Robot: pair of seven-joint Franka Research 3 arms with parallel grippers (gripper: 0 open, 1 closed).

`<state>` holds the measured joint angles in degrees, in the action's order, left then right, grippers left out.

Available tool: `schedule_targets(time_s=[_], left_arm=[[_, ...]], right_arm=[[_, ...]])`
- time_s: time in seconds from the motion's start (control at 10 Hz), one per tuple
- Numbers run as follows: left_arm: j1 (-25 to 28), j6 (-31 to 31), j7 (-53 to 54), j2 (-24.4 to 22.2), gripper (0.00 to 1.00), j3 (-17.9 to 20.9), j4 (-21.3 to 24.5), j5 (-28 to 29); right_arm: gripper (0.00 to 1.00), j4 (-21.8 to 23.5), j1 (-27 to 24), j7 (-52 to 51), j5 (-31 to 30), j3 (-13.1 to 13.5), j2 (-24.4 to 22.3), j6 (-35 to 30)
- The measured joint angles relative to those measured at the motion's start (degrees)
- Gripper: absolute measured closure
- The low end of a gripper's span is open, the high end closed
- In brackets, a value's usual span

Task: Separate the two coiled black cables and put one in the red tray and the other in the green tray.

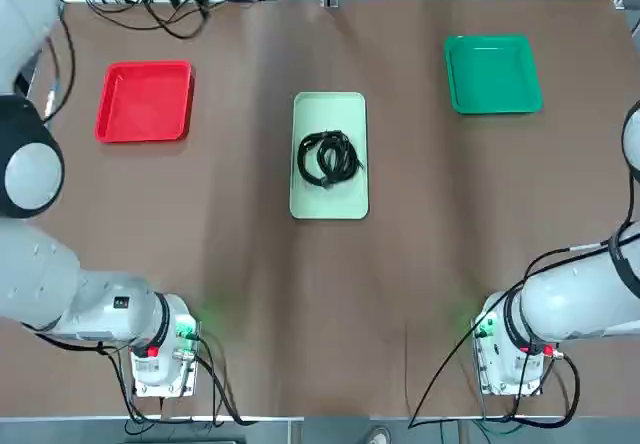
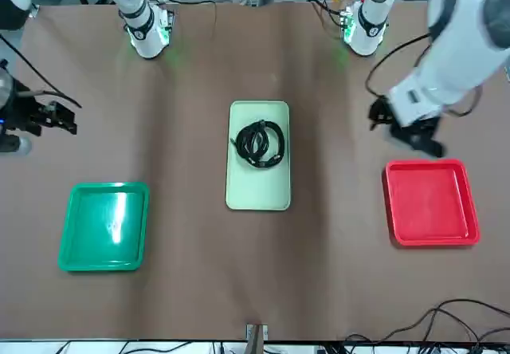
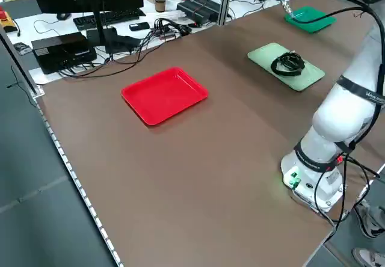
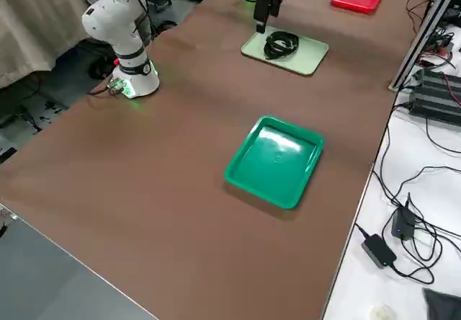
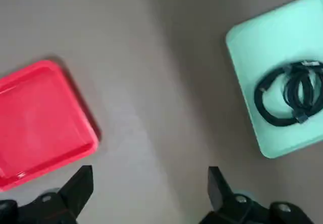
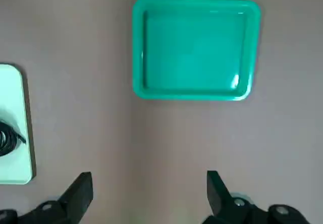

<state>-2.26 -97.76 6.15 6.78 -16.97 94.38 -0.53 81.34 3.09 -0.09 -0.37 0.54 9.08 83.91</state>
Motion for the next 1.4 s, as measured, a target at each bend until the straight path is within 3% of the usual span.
schedule_targets(time_s=[0.3,0.6,0.8,1.1,1.4], left_arm=[[-0.19,-8.41,0.33,4.75,0.00,-6.81,5.67,0.06],[-0.75,-17.52,-1.16,13.93,0.01,-10.72,7.05,0.07],[-3.70,-24.68,-3.57,20.36,0.06,-11.17,7.18,1.72],[-8.91,-34.11,-12.06,28.63,0.08,-11.28,7.22,10.79],[-11.26,-38.11,-16.26,33.57,0.13,-11.26,7.40,14.14]], right_arm=[[0.00,0.48,-0.76,0.03,7.29,0.42,4.30,0.46],[0.00,1.68,-1.65,0.02,15.94,0.67,7.91,0.46],[0.00,3.41,-2.06,-0.02,21.79,0.68,9.58,0.42],[0.00,4.09,-1.34,-0.05,29.90,0.32,10.91,-2.66],[0.00,8.72,-0.95,-0.61,36.33,0.19,11.18,-3.76]])
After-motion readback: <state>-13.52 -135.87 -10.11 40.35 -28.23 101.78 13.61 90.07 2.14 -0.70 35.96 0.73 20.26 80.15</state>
